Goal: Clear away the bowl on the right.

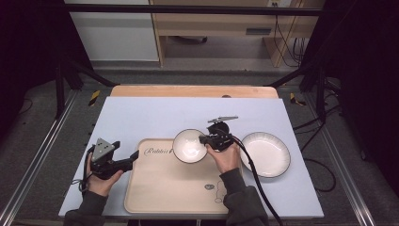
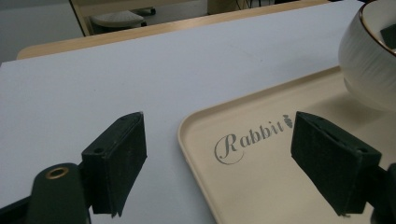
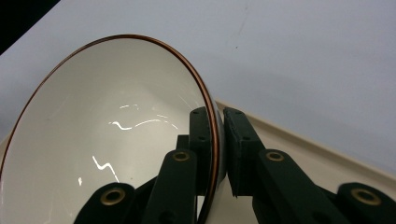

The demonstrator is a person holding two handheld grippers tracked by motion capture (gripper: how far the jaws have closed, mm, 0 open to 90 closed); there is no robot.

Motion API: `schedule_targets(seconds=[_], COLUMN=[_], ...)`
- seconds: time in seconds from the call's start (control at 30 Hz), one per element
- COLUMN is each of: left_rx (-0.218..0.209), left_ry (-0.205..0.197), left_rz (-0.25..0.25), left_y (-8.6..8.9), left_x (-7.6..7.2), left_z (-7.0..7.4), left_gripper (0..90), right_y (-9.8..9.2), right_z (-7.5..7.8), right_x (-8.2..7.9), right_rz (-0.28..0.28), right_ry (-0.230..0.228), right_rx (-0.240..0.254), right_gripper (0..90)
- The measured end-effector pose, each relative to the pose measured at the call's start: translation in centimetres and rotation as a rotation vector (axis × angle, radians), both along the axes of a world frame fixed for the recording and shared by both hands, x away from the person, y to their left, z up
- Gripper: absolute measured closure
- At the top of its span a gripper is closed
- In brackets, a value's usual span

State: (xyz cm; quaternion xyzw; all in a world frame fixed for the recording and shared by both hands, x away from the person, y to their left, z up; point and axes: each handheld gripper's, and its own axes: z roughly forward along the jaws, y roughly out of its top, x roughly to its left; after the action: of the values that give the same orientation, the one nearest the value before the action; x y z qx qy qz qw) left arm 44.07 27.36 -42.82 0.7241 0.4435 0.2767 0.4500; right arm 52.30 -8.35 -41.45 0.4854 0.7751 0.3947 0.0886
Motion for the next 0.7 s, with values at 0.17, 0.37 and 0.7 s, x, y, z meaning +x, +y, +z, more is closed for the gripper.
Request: schedule_targets(seconds=[0.17,0.37,0.7], left_rx=[-0.001,-0.002,0.0], left_ry=[0.0,0.0,0.001], left_rz=[0.002,0.002,0.002], left_y=[0.0,0.0,0.0], left_x=[0.0,0.0,0.0], left_z=[0.0,0.0,0.0], left_gripper=[17.8,17.9,17.9], right_y=[0.3,0.5,0.4], right_z=[-0.7,-1.4,-2.5], right_x=[0.3,0.6,0.9], right_rz=[-0.008,-0.017,-0.026], right_ry=[0.011,0.029,0.061], right_rx=[-0.018,-0.03,-0.035], right_gripper=[82.5,82.4,82.3])
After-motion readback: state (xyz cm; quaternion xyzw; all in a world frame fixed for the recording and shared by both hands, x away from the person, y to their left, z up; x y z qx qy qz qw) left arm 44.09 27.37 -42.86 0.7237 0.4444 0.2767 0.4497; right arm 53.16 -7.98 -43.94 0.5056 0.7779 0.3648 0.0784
